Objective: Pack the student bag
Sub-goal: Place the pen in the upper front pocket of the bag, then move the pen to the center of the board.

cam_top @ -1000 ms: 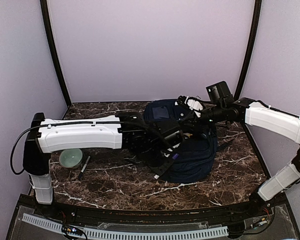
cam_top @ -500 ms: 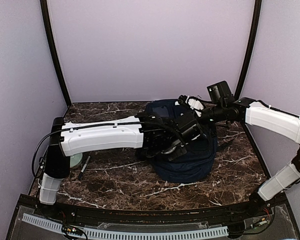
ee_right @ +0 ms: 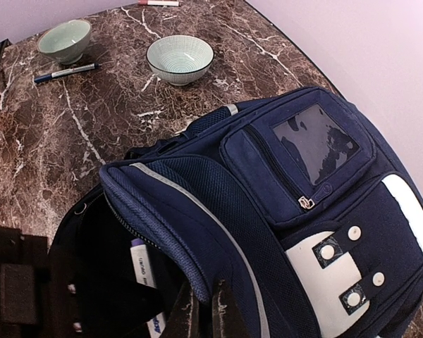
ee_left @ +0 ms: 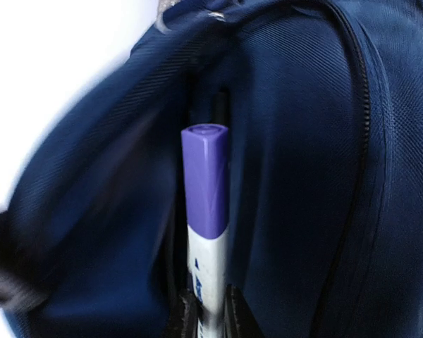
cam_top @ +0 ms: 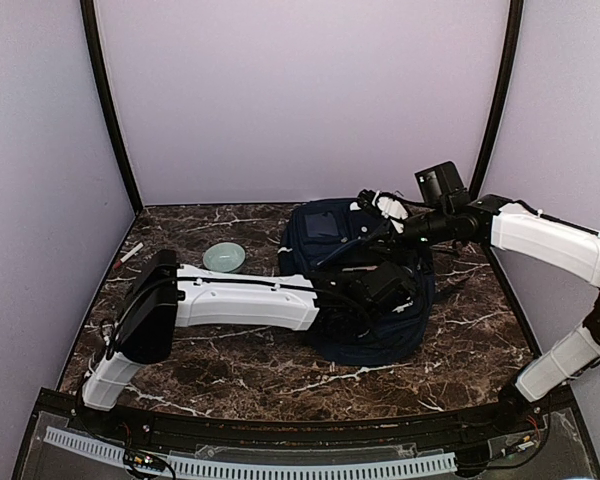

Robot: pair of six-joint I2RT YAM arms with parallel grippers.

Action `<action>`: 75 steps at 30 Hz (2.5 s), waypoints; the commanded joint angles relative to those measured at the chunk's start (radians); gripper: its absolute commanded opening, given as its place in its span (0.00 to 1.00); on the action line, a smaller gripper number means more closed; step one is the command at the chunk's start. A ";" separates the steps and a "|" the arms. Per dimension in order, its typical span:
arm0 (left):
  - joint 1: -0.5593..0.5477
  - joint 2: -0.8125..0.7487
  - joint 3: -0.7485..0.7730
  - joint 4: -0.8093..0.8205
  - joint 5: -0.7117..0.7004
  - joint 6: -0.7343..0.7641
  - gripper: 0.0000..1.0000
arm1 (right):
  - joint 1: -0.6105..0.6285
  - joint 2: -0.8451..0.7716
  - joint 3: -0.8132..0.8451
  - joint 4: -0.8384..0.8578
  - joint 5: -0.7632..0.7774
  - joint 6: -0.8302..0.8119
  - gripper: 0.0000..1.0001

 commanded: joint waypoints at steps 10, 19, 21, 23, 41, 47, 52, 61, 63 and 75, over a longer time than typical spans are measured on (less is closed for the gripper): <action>0.041 0.111 0.045 0.138 -0.009 0.178 0.02 | -0.008 -0.006 -0.002 0.081 -0.039 0.024 0.00; 0.070 0.160 0.059 0.229 -0.076 0.223 0.29 | -0.009 -0.014 -0.002 0.078 -0.043 0.023 0.00; 0.068 0.157 0.067 0.229 -0.078 0.204 0.31 | -0.011 -0.016 -0.005 0.081 -0.044 0.024 0.00; 0.068 0.147 0.071 0.221 -0.067 0.186 0.31 | -0.013 -0.013 -0.005 0.082 -0.046 0.024 0.00; -0.031 -0.004 0.017 0.240 -0.088 0.168 0.35 | -0.012 -0.002 -0.001 0.078 -0.051 0.024 0.00; -0.096 -0.096 -0.109 0.197 -0.147 0.104 0.35 | -0.014 -0.006 -0.001 0.077 -0.050 0.026 0.00; -0.155 -0.191 -0.191 -0.075 -0.107 -0.236 0.35 | -0.016 -0.010 -0.006 0.082 -0.053 0.024 0.00; -0.174 -0.482 -0.480 -0.328 -0.021 -0.780 0.36 | -0.017 0.011 -0.001 0.076 -0.073 0.029 0.00; -0.172 -0.573 -0.597 -0.260 0.023 -0.803 0.36 | -0.015 0.016 0.002 0.077 -0.078 0.032 0.00; 0.133 -0.760 -0.766 -0.473 0.236 -1.268 0.54 | -0.016 0.022 0.007 0.070 -0.100 0.044 0.00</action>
